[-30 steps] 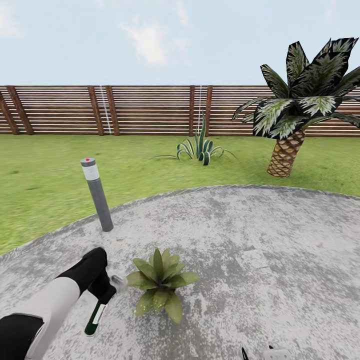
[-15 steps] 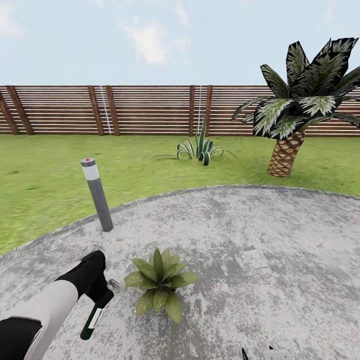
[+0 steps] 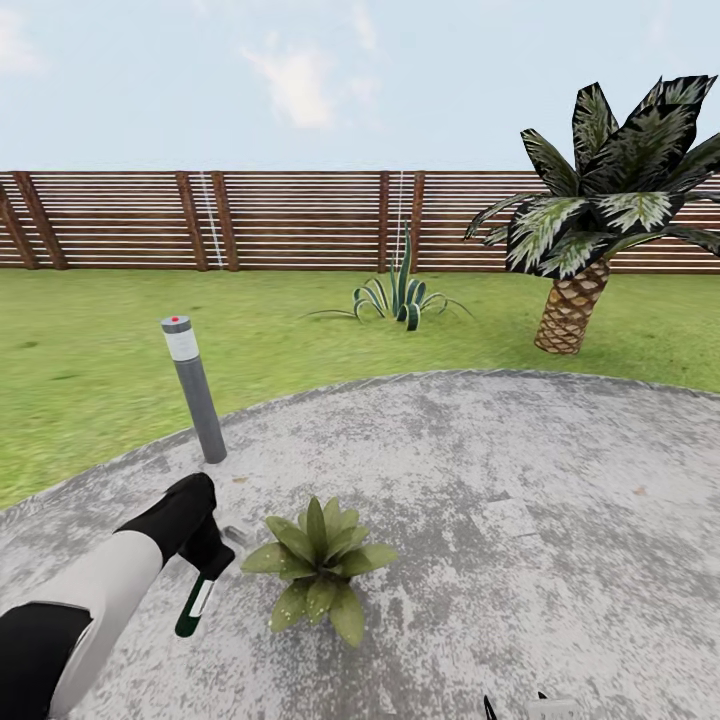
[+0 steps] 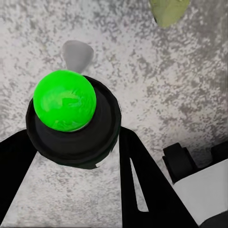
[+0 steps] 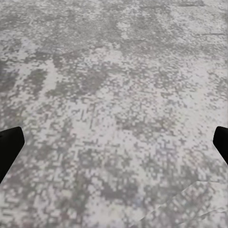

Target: Pick up the pesticide atomizer in the garden and spray insectifuge to fully cover both potted plants in the garden.

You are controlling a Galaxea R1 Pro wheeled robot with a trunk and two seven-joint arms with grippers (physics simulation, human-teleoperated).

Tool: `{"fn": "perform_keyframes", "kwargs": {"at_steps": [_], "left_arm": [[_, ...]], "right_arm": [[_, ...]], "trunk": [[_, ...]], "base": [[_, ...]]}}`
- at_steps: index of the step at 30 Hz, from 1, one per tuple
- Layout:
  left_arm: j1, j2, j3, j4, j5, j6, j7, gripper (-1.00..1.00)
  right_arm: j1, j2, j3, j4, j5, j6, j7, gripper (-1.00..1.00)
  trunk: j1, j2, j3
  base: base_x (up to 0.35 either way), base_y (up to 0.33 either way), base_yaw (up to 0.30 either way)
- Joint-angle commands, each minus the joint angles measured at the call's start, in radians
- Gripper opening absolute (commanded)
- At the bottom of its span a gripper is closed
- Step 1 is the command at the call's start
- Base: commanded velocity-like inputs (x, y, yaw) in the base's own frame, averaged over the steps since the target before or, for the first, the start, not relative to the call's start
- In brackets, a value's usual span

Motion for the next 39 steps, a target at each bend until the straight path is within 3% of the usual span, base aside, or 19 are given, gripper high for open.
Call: {"fn": "perform_keyframes", "kwargs": {"at_steps": [1, 20, 33, 39], "left_arm": [[-0.002, 0.004, -0.003, -0.002, -0.008, 0.012, -0.01, -1.0], [0.062, 0.007, -0.005, 0.012, -0.016, 0.007, -0.01, -1.0], [0.042, 0.001, -0.004, -0.002, -0.016, 0.021, -0.013, -1.0], [0.007, 0.003, -0.004, 0.0, -0.013, 0.021, -0.015, -1.0]], "right_arm": [[-0.001, 0.0, -0.008, 0.001, 0.01, -0.003, -0.002, 1.0], [-0.001, 0.0, -0.008, 0.001, 0.01, -0.003, -0.002, 1.0], [-0.001, 0.0, -0.008, 0.001, 0.01, -0.003, -0.001, 1.0], [-0.001, 0.0, -0.008, 0.001, 0.01, -0.003, -0.002, 1.0]], "trunk": [[0.0, 0.0, -0.001], [0.0, 0.0, -0.001], [0.0, 0.0, -0.001], [0.0, 0.0, -0.001]], "base": [[0.0, 0.0, 0.0], [0.0, 0.0, 0.0], [0.0, 0.0, 0.0], [0.0, 0.0, 0.0]]}}
